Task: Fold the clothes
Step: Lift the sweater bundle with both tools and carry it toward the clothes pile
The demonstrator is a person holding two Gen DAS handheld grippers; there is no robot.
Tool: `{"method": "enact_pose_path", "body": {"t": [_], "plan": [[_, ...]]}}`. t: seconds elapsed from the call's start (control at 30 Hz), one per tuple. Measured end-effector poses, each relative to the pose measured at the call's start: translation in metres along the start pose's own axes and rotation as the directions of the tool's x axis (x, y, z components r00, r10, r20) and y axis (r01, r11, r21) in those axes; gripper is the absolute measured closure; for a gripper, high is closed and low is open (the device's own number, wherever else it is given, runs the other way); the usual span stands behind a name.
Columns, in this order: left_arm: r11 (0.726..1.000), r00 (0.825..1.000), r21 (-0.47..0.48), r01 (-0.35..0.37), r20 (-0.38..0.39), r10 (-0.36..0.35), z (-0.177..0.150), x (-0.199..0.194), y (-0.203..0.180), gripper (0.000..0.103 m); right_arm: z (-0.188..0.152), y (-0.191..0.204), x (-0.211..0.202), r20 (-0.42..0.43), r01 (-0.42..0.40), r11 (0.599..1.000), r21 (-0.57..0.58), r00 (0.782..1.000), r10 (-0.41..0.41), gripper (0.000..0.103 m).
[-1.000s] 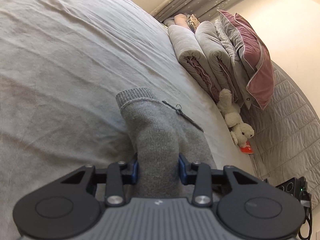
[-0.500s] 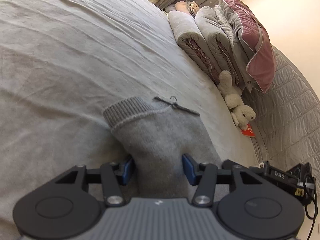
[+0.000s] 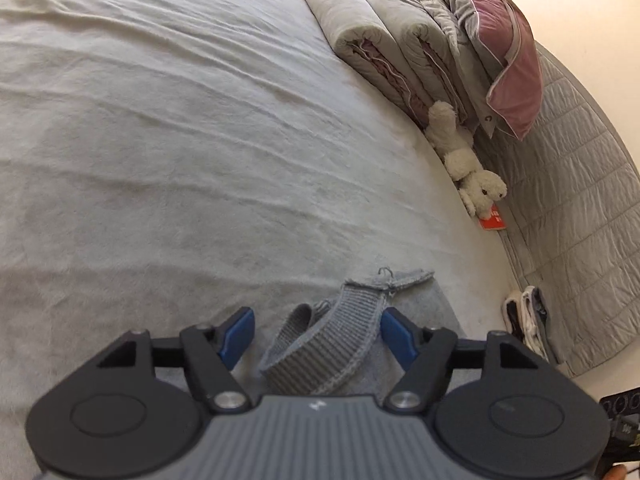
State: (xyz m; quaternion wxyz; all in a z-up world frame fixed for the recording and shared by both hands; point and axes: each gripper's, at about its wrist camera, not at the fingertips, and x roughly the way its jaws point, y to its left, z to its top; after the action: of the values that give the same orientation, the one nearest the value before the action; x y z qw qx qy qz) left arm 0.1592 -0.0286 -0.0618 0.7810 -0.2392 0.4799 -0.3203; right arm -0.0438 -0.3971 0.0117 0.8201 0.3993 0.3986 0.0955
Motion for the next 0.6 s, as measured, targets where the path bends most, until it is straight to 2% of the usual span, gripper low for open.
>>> {"method": "enact_pose_path", "body": {"t": [0.07, 0.2, 0.37, 0.6], "plan": [[0.999, 0.998, 0.011, 0.048, -0.035, -0.048, 0.005, 0.005, 0.003, 0.032, -0.012, -0.002, 0.004, -0.001, -0.011, 1.0, 0.028, 1.0, 0.011, 0.027], [0.998, 0.996, 0.039, 0.05, -0.075, -0.047, 0.008, 0.02, -0.001, 0.032, -0.034, -0.01, 0.014, -0.001, -0.029, 0.996, 0.087, 1.0, 0.029, 0.026], [0.994, 0.992, 0.049, 0.094, -0.086, -0.089, 0.009, 0.034, -0.002, 0.032, -0.043, -0.019, 0.035, 0.007, -0.016, 0.994, 0.111, 1.0, 0.015, 0.026], [0.987, 0.987, 0.01, 0.159, -0.041, -0.158, 0.001, 0.048, -0.001, 0.035, -0.046, -0.033, 0.043, 0.139, -0.111, 0.983, 0.143, 0.986, 0.092, 0.026]]}}
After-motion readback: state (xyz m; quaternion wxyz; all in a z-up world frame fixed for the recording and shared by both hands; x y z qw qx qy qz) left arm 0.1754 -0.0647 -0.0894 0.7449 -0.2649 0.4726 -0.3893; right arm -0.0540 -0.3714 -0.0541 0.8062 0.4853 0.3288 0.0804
